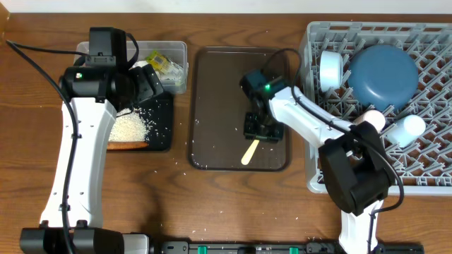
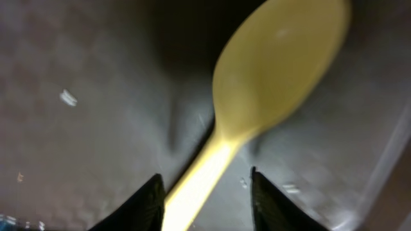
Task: Sort waste into correct bins and load items into the dishwasher rack
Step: 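Reach the right gripper to the yellow spoon on the brown tray and grasp it, then carry the yellow spoon right and lower it into the rack's edge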
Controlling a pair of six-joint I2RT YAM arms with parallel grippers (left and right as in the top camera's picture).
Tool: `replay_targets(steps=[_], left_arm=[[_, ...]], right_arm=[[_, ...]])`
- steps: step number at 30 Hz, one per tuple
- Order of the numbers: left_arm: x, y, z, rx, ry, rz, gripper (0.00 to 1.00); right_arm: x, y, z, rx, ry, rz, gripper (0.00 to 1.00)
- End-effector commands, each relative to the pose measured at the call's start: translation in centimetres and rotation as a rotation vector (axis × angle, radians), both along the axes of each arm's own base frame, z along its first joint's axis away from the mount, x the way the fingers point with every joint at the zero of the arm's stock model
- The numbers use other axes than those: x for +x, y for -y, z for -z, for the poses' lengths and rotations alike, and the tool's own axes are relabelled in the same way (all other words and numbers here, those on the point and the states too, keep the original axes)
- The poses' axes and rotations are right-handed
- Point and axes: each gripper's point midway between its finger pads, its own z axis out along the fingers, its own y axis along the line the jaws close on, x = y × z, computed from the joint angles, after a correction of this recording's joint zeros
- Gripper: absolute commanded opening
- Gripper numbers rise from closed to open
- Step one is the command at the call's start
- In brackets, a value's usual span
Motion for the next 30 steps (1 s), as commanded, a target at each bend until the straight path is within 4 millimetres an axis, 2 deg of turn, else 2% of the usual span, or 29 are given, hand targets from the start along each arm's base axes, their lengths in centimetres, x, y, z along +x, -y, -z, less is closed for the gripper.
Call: replay_targets(steps=[1, 7, 12, 18, 22, 30], left_arm=[[0.0, -0.4, 0.2, 0.015, -0.007, -0.009, 0.96], [0.0, -0.4, 0.2, 0.015, -0.007, -0.009, 0.96], [0.0, -0.4, 0.2, 0.015, -0.007, -0.009, 0.96], [0.0, -0.4, 0.2, 0.015, -0.007, -0.009, 0.96], [0.0, -0.4, 0.2, 0.015, -0.007, -0.009, 0.96], [0.0, -0.4, 0.2, 0.015, -0.007, -0.009, 0.96]], right_arm=[[-1.7, 0.1, 1.7, -0.009, -0.051, 0.05, 0.35], [-1.0, -0.1, 1.9, 0.008, -0.022, 0.053, 0.25], [-0.5, -0.3, 1.9, 0.023, -0.001, 0.024, 0.01], [-0.4, -1.5, 1.7, 0.098, 0.01, -0.075, 0.01], [-0.3, -3.1, 1.0, 0.192, 0.029, -0.202, 0.01], [0.0, -3.5, 0.3, 0.214, 0.057, -0.31, 0.01]])
